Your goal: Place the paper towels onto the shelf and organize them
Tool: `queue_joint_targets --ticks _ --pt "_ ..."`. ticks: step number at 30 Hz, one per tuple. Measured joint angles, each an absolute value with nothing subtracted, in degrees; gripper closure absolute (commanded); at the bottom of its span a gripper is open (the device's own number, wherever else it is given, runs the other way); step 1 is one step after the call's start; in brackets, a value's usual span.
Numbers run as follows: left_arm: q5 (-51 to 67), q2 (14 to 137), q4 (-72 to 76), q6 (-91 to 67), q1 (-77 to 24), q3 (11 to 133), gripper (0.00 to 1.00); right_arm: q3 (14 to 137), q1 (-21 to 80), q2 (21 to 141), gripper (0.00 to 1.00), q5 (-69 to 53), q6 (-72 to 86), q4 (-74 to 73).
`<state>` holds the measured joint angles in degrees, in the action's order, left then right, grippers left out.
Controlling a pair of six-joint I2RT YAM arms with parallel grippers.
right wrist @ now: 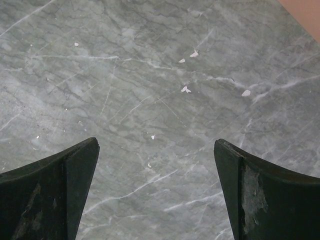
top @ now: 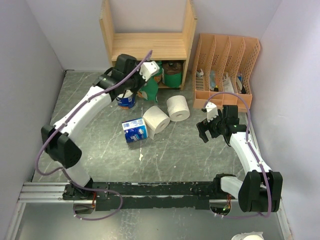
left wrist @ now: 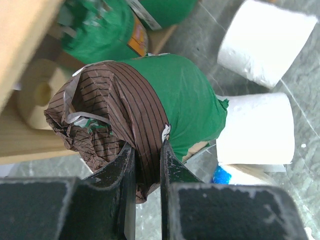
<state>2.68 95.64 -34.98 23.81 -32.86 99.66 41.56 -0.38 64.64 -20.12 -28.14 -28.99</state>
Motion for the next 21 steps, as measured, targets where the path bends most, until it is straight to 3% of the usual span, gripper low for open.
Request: queue_joint_targets --ticks 10,21 --pt "2.5 109.6 -39.4 27.6 -31.6 103.3 0.93 41.6 -0.4 64.6 0.0 -20.1 -28.2 -29.0" --pt "-8.5 110.0 -35.8 31.4 -30.2 103.6 0.93 41.6 -0.4 64.4 0.0 -20.1 -28.2 -29.0"
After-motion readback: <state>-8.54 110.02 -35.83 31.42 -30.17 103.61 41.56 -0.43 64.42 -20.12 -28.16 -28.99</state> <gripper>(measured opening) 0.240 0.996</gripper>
